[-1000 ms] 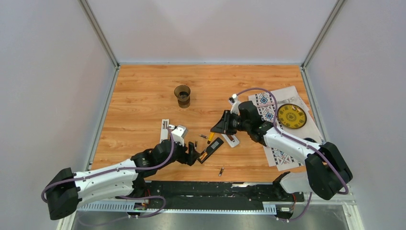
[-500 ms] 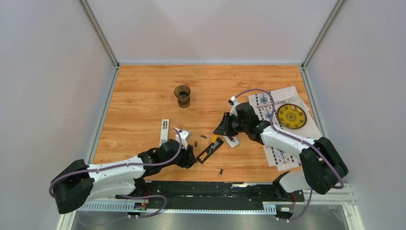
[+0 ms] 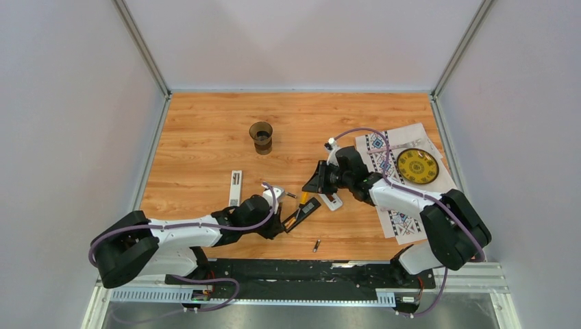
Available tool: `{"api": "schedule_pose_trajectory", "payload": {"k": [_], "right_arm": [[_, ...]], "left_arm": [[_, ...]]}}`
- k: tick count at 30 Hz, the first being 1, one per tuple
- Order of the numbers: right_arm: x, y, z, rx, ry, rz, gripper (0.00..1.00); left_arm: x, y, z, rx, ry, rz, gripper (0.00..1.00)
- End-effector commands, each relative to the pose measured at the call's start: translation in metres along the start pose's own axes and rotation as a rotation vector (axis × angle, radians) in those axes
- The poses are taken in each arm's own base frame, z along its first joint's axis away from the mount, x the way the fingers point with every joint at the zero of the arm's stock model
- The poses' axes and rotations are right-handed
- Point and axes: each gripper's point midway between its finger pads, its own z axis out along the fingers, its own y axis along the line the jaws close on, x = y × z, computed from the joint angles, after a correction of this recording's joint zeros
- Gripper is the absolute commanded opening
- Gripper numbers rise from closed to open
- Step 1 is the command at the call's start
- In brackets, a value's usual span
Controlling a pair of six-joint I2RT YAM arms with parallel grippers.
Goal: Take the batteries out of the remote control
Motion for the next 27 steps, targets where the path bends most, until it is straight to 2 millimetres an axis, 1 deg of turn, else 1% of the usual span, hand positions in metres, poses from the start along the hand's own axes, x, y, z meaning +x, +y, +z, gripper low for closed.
{"api": "schedule_pose_trajectory", "payload": {"k": [1,3,5,11,13,15,18,21,23,27], "right_arm": [[-0.003,0.024,0.002,-0.117,-0.008,0.026,0.00],[-0.002,0.026,0.005,-0.128,-0.001,0.037,0.00],[-0.001,0.028,0.006,-0.142,0.010,0.046,0.00],[0.002,0.039,0.007,-0.182,0.033,0.054,0.00],[0.005,0.039,0.009,-0.173,0.046,0.045,0.00],[0.009,0.036,0.013,-0.159,0.058,0.042,0.00],[0.010,0.035,0.014,-0.157,0.060,0.043,0.00],[0.002,0.038,0.008,-0.138,0.033,0.026,0.00],[-0.009,0.038,0.004,-0.108,-0.011,-0.011,0.00],[-0.023,0.027,-0.010,-0.027,-0.076,-0.052,0.00]], "left_arm": [[0.002,-0.001,0.006,0.014,0.012,0.014,0.14],[0.005,0.001,0.008,0.008,0.017,0.007,0.11],[0.005,0.000,0.009,0.013,0.011,0.003,0.09],[0.005,0.004,0.012,-0.010,0.011,-0.011,0.07],[0.005,0.007,0.012,-0.027,0.004,-0.020,0.06],[0.003,0.007,0.011,-0.029,-0.002,-0.025,0.05],[0.003,0.007,0.011,-0.030,-0.005,-0.026,0.04],[0.003,0.007,0.010,-0.030,-0.003,-0.028,0.04],[0.004,0.007,0.010,-0.032,-0.001,-0.028,0.04],[0.006,0.008,0.011,-0.034,0.003,-0.026,0.02]]}}
